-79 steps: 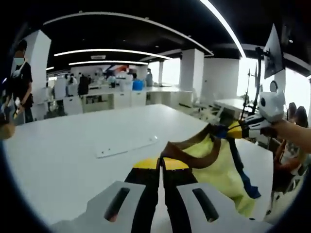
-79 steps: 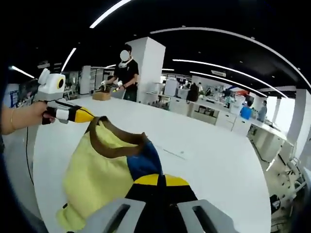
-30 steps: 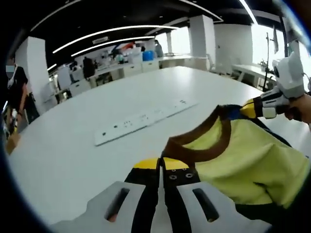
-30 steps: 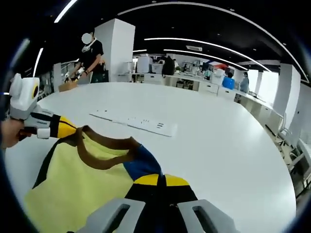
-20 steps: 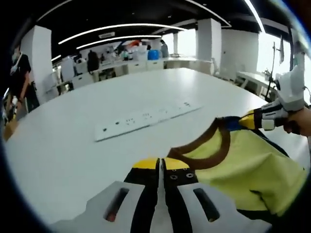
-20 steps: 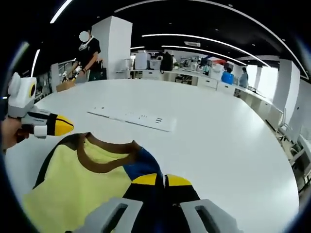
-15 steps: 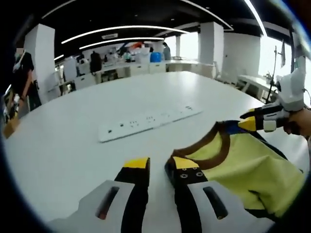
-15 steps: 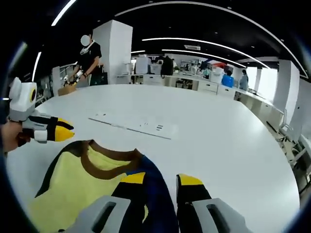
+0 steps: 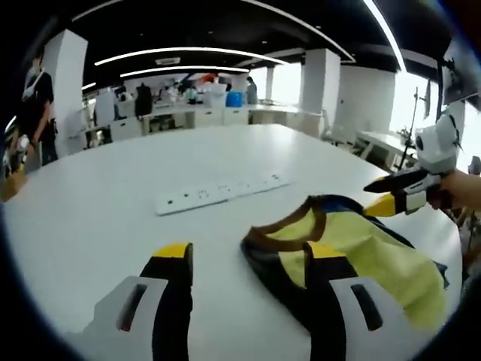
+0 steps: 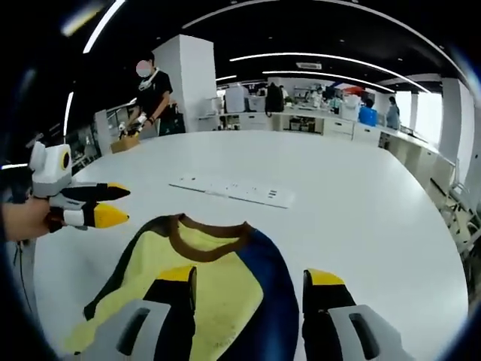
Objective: Fold the garment on the visible template until the final outline fits inside the template.
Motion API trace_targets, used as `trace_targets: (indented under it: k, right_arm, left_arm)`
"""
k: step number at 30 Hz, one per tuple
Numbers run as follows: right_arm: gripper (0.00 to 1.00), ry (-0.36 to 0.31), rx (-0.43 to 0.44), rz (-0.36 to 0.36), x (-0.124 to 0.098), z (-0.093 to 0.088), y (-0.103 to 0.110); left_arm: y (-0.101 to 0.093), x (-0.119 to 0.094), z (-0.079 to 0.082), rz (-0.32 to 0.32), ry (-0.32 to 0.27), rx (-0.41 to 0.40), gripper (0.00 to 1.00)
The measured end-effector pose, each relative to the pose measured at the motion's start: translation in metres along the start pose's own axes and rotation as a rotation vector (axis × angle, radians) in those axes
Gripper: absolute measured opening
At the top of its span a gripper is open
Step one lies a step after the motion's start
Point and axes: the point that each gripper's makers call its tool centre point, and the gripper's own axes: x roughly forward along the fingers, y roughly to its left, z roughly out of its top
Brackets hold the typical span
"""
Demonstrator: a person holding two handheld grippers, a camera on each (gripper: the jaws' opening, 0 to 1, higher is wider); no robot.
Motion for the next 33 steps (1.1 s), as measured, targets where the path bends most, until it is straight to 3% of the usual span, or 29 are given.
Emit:
trace_targets:
  k: [5, 16, 23, 29, 33]
  right_arm:
    - [0.57, 0.014, -0.015, 0.008, -0.021, -0.007, 0.005]
    - [0.58, 0.020, -0.025, 0.065, -0.066, -0.032, 0.018]
    - [0.58, 0.029, -0.003, 0.101, -0.089, -0.049, 0.027]
    - [0.58, 0.051, 0.011, 0.136, -0.101, -0.068, 0.037]
    - [0.57, 0.063, 0.021, 0.134, -0.107, -0.081, 0.038]
  left_arm:
    - [-0.010, -0.021, -0.008, -0.029, 0.008, 0.003, 0.66]
    - [-0.032, -0.062, -0.030, -0.074, 0.015, 0.051, 0.68]
    - [-0.042, -0.078, -0.044, -0.086, 0.023, 0.048, 0.68]
    - [-0.052, -0.088, -0.058, -0.089, 0.044, 0.097, 0.66]
    - [-0.059, -0.092, -0.071, -0.103, 0.064, 0.069, 0.62]
